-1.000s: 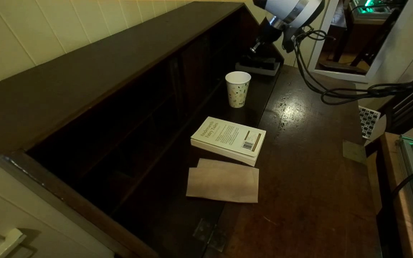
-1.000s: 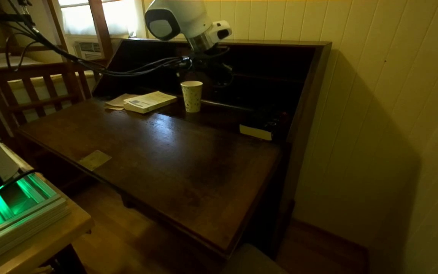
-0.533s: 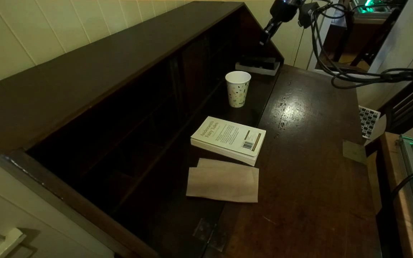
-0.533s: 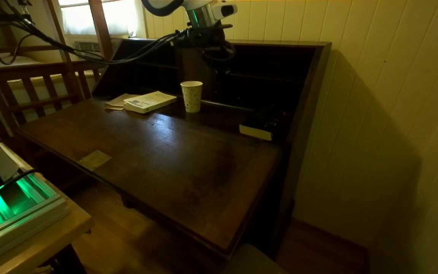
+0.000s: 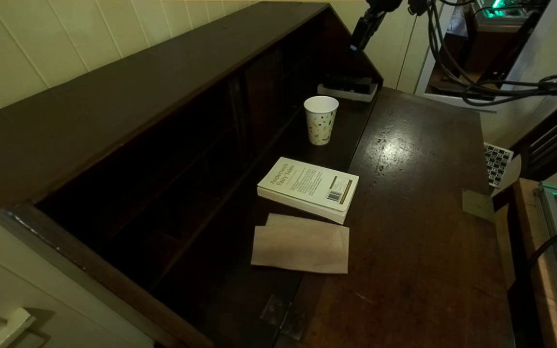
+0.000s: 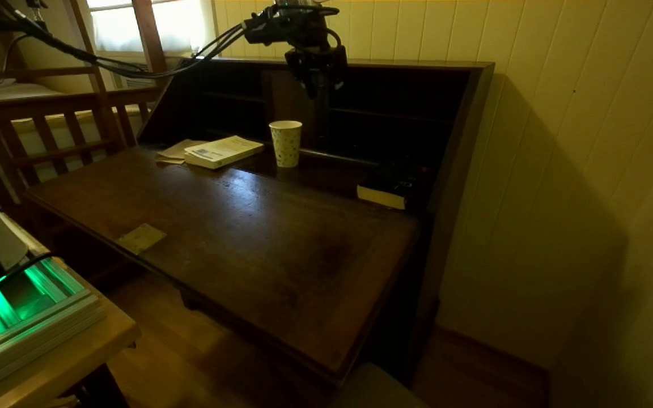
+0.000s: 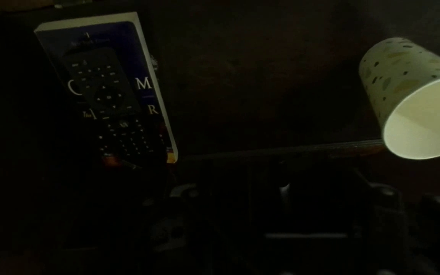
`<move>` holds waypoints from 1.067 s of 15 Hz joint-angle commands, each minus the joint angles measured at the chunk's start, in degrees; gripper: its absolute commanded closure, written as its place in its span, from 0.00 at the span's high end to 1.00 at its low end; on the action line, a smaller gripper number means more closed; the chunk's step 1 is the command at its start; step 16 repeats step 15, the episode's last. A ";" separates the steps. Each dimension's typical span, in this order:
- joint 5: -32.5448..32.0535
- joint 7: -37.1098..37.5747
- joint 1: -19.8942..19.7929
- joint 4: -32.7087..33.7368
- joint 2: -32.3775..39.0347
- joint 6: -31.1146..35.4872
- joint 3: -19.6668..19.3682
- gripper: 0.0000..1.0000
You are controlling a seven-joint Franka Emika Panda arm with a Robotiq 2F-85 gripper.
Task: Remove the marker from the cup
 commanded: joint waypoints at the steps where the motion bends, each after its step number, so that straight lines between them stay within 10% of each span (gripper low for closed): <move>1: -2.98 2.39 -4.13 -2.42 -3.82 -3.33 4.50 1.00; 16: -1.10 1.01 -6.64 -1.72 -4.85 -5.50 6.58 1.00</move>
